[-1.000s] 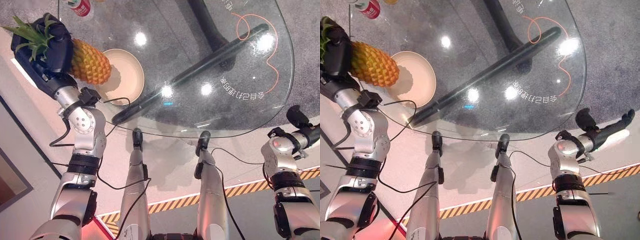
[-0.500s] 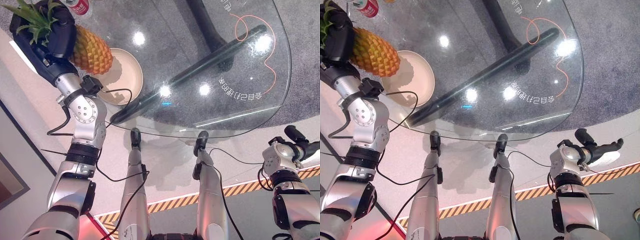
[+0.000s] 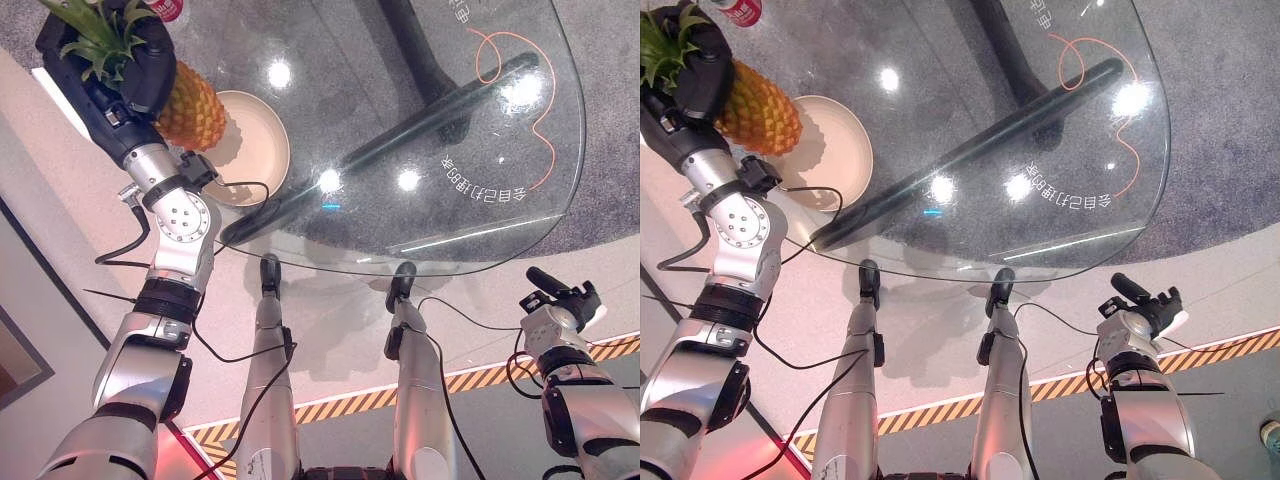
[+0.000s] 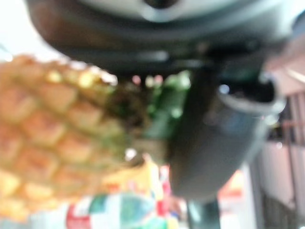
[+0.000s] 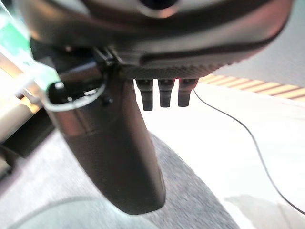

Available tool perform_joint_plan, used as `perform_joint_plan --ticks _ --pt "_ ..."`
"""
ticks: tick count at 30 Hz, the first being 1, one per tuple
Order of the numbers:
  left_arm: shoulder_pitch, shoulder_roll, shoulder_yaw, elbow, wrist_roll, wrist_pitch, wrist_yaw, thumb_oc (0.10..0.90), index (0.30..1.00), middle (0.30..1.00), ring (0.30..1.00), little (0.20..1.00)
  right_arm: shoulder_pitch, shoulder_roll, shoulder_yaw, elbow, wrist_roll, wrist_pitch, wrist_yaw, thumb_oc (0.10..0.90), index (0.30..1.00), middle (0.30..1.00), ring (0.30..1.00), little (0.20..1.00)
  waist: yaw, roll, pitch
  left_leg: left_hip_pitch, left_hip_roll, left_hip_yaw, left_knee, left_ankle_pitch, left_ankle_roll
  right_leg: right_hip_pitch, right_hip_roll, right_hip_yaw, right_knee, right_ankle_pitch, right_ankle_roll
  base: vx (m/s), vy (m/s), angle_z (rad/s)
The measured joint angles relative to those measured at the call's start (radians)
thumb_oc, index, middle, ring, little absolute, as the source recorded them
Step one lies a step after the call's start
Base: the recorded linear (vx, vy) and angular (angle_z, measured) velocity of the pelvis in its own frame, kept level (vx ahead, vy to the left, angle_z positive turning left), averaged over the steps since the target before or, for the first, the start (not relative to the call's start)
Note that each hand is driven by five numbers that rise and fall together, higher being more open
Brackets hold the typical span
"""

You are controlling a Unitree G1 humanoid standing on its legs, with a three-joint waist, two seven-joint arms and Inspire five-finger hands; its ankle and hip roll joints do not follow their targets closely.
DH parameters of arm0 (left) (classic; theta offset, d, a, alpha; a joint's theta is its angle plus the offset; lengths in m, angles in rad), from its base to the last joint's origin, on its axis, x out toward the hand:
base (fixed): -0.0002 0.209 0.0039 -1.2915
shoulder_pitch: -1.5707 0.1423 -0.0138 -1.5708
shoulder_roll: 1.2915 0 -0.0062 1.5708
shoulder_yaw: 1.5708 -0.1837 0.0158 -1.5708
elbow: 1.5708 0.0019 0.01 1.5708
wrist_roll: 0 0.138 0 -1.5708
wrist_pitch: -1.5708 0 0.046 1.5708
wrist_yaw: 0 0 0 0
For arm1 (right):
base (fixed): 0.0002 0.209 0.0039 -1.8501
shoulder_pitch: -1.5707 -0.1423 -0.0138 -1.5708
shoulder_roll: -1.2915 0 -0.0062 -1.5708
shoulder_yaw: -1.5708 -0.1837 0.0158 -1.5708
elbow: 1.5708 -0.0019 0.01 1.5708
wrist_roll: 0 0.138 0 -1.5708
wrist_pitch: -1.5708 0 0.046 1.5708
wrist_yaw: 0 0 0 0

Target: Pick up the fruit to the plate

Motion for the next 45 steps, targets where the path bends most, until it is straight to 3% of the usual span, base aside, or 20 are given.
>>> perform_joint_plan --ticks 4,15,30,45 --pt "-0.011 0.000 -0.001 0.029 0.000 0.000 -0.008 0.100 0.300 0.300 0.300 0.200 0.001 0.028 0.016 0.021 0.000 0.038 0.059 0.800 0.900 0.900 0.900 0.900 -0.001 -0.007 -0.001 0.000 0.000 0.000 0.000 0.000 0.001 0.000 0.000 0.000 0.000 0.000 0.000 0.00 0.000 0.00" --pt "-0.012 0.004 -0.001 0.061 -0.005 0.000 -0.063 0.100 0.300 0.300 0.300 0.200 0.002 0.036 0.035 0.030 -0.001 0.054 0.115 0.800 0.900 0.900 0.900 0.900 -0.001 -0.012 -0.001 -0.002 0.001 -0.006 0.000 0.000 0.000 0.003 0.000 -0.009 -0.001 0.000 -0.001 0.00 0.000 0.00" --pt "-0.013 0.017 -0.001 0.068 -0.031 0.000 -0.130 0.100 0.300 0.300 0.300 0.200 0.002 0.044 0.038 0.031 -0.002 0.060 0.135 0.800 0.900 0.900 0.900 0.900 -0.002 -0.036 -0.002 -0.011 0.002 -0.008 -0.001 0.000 0.000 0.003 0.003 -0.012 -0.013 0.002 -0.002 0.00 0.000 0.00" --pt "-0.030 0.018 -0.041 0.097 -0.079 0.000 -0.195 0.100 0.300 0.300 0.300 0.200 -0.002 0.046 0.050 0.031 -0.002 0.065 0.142 0.800 0.900 0.900 0.900 0.900 -0.004 -0.042 -0.001 -0.020 0.003 -0.008 0.000 0.000 0.000 0.000 0.004 -0.015 -0.019 0.005 -0.001 0.00 0.000 0.00"
